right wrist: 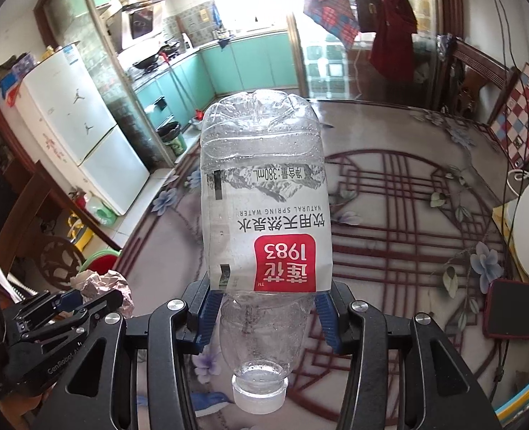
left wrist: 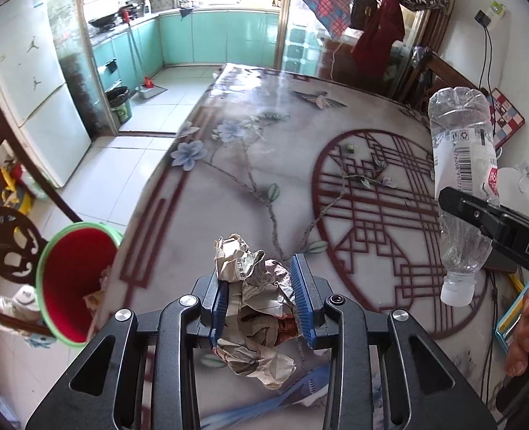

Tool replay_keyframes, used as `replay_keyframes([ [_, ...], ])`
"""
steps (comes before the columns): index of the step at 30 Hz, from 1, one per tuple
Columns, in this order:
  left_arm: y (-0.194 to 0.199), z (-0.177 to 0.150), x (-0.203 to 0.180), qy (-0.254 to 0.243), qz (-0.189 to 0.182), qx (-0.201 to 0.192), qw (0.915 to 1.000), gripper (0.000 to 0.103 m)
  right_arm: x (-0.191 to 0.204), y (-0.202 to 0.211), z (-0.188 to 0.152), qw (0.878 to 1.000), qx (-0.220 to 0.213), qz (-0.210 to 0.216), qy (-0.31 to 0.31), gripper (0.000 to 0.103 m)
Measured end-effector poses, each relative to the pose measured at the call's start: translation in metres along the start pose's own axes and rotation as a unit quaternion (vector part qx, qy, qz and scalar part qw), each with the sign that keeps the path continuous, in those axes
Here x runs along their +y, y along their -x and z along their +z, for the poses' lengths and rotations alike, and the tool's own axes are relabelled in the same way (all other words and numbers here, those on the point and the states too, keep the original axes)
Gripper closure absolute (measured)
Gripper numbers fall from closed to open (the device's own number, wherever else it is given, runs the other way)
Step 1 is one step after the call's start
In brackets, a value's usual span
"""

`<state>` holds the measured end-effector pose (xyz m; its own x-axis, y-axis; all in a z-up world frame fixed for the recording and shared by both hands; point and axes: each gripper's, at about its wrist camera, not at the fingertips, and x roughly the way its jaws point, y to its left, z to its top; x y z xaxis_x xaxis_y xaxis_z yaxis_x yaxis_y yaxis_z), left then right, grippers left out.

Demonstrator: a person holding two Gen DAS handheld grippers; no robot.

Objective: Collect trash
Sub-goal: 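Carry the water bottle and brown paper over the red bin with both grippers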

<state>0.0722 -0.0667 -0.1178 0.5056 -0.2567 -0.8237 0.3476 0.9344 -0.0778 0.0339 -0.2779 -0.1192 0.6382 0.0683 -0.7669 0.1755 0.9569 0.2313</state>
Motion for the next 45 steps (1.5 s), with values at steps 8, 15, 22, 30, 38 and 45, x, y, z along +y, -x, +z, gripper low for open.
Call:
replay_keyframes([
  [8,0.013,-0.013,0.033,0.021,0.022,0.000,0.9995,0.071,0.042,-0.005,-0.006,0.999,0.007,0.028,0.026,0.057],
  [15,0.020,-0.020,0.066,0.039,0.029,-0.007,0.9988,0.071,0.075,-0.015,-0.014,0.998,0.017,0.032,0.047,0.057],
  [22,0.026,-0.022,0.098,0.038,0.020,-0.009,0.9990,0.071,0.113,-0.017,-0.018,0.998,0.016,0.025,0.055,0.057],
  [30,0.034,-0.020,0.141,0.041,0.016,-0.017,0.9989,0.071,0.164,-0.023,-0.020,0.998,0.015,0.024,0.064,0.057],
  [38,0.036,-0.022,0.197,0.059,0.024,-0.017,0.9978,0.071,0.220,-0.036,-0.022,0.996,0.021,0.029,0.085,0.057],
  [45,0.035,-0.027,0.238,0.069,0.031,-0.012,0.9970,0.071,0.268,-0.051,-0.024,0.993,0.025,0.038,0.108,0.057],
])
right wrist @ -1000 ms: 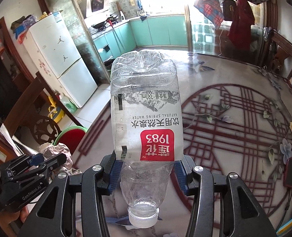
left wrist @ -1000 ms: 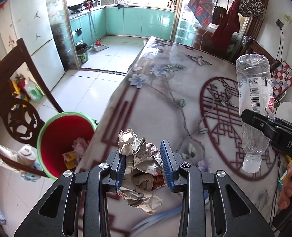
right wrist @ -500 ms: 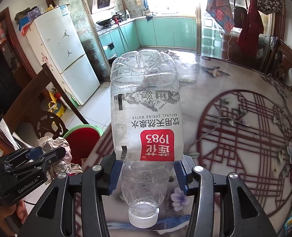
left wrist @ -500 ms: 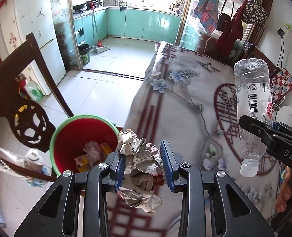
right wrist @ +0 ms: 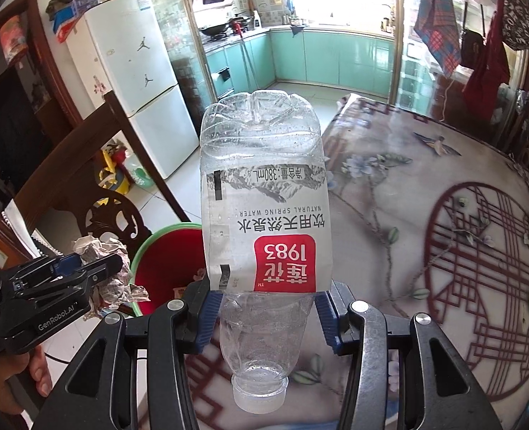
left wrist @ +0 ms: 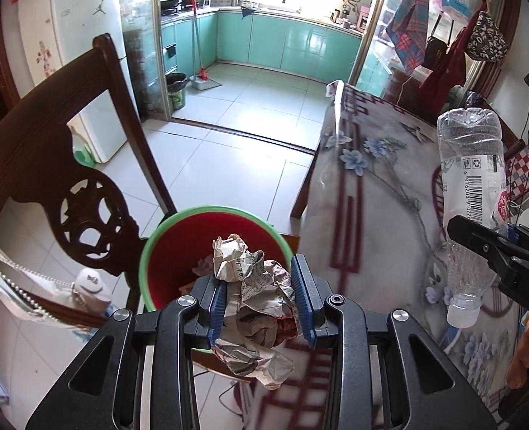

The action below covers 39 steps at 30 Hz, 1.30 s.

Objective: Collect trash
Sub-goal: 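Carry the water bottle and brown paper over the red bin with both grippers, then drop the bottle into the red bin with the right gripper while the left drops the paper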

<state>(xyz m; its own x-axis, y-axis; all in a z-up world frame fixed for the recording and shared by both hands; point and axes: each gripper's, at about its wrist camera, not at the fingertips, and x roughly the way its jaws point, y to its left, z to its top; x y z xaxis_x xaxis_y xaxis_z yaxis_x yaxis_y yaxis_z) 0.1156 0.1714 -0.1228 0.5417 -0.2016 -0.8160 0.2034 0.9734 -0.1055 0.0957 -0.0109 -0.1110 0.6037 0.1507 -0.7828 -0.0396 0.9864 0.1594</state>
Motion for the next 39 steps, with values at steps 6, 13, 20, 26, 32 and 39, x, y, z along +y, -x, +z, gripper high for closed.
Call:
replay_keyframes([
  [6,-0.007,0.000,0.030,0.009,0.005,0.008,0.9999,0.071,0.035,-0.017,0.005,1.000,0.009,0.006,0.022,0.057],
  [13,-0.011,0.006,0.055,0.014,0.011,0.009,0.9998,0.071,0.063,-0.049,0.013,0.998,0.028,0.027,0.039,0.057],
  [20,-0.019,0.010,0.075,0.027,0.015,0.019,0.9993,0.071,0.094,-0.111,0.008,0.992,0.089,0.050,0.074,0.057],
  [26,-0.030,0.010,0.079,0.031,0.008,0.032,0.9990,0.071,0.105,-0.152,0.000,0.986,0.130,0.058,0.082,0.056],
  [32,-0.043,0.011,0.085,0.030,0.004,0.044,0.9986,0.071,0.107,-0.177,-0.002,0.984,0.149,0.049,0.084,0.056],
  [39,-0.053,0.013,0.093,0.032,0.004,0.053,0.9981,0.071,0.108,-0.186,0.001,0.984,0.154,0.048,0.074,0.056],
])
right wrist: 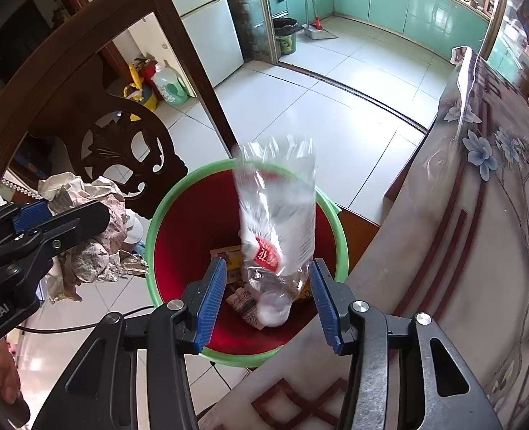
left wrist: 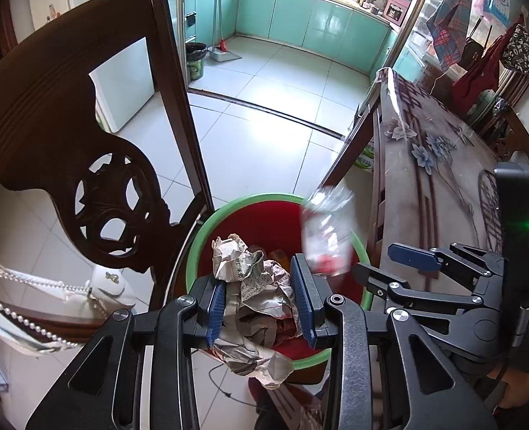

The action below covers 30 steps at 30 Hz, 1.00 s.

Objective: Collect trash
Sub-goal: 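Drop the bottle into the red bin with the right gripper while the left drops the paper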

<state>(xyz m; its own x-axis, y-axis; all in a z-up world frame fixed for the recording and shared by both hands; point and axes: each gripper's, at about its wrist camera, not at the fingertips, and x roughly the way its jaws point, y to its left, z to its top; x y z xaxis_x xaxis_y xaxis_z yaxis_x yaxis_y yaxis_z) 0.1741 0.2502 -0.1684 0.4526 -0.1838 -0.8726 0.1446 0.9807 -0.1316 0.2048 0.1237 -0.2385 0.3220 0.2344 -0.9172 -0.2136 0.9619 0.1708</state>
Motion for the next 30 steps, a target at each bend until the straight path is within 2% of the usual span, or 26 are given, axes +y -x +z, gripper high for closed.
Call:
replay_keyframes([
  [8,-0.023,-0.001,0.004,-0.006,0.004,0.021,0.9998,0.071,0.005,0.008,0.000,1.000,-0.005,-0.011,0.001,0.056],
  [17,-0.061,0.001,-0.001,-0.009,-0.002,0.065,0.9978,0.071,0.004,0.043,-0.007,0.999,-0.030,-0.032,0.002,0.055],
  [30,-0.089,0.004,-0.021,-0.024,0.001,0.090,0.9956,0.064,0.002,0.083,-0.014,0.997,-0.064,-0.050,-0.008,0.052],
])
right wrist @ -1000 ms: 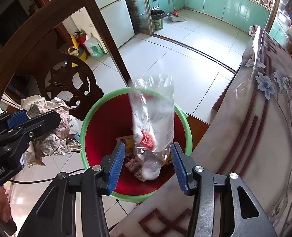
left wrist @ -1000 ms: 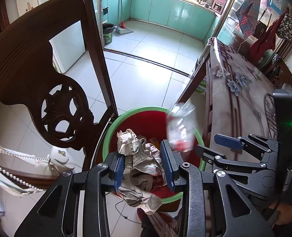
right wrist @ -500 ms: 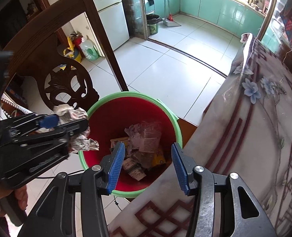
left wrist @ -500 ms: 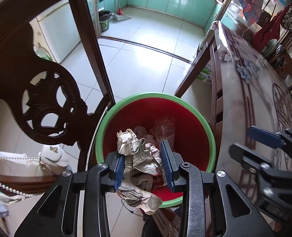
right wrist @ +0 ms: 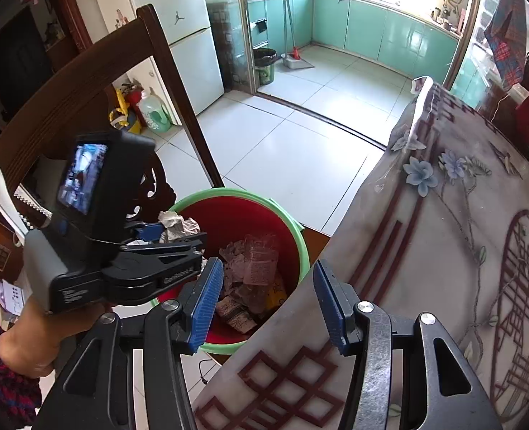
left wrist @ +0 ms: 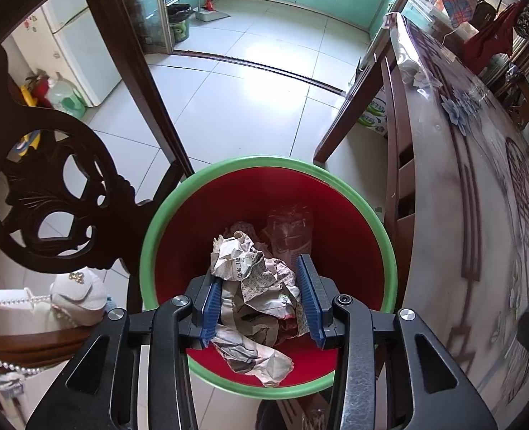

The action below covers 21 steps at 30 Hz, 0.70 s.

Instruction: Collect trash

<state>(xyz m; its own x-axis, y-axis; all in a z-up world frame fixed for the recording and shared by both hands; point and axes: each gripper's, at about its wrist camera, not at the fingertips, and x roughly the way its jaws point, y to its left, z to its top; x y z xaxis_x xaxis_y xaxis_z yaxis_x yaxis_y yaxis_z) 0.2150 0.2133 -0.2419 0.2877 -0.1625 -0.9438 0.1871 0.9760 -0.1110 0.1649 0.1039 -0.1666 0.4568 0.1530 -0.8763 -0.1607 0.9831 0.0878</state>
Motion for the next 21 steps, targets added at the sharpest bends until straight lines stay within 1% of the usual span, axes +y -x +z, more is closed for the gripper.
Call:
replay_keyframes([
  [5,-0.003,0.001,-0.005,-0.001,0.003,0.001,1.0000,0.060,-0.006,0.009,-0.004,1.000,-0.007,-0.006,-0.011,0.052],
  [8,-0.002,0.001,-0.007,-0.001,0.008,-0.002,1.0000,0.052,-0.010,0.012,-0.007,1.000,-0.006,-0.006,-0.019,0.052],
  [15,0.004,-0.006,-0.009,0.009,0.017,-0.009,0.9998,0.041,-0.015,0.022,-0.015,1.000,-0.014,-0.002,-0.023,0.052],
  [18,0.006,-0.010,-0.012,0.014,0.023,-0.009,0.9996,0.038,-0.017,0.026,-0.020,1.000,-0.016,0.002,-0.021,0.052],
  [21,0.011,-0.016,-0.016,0.019,0.031,-0.012,0.9993,0.038,-0.021,0.032,-0.025,1.000,-0.021,0.008,-0.017,0.051],
])
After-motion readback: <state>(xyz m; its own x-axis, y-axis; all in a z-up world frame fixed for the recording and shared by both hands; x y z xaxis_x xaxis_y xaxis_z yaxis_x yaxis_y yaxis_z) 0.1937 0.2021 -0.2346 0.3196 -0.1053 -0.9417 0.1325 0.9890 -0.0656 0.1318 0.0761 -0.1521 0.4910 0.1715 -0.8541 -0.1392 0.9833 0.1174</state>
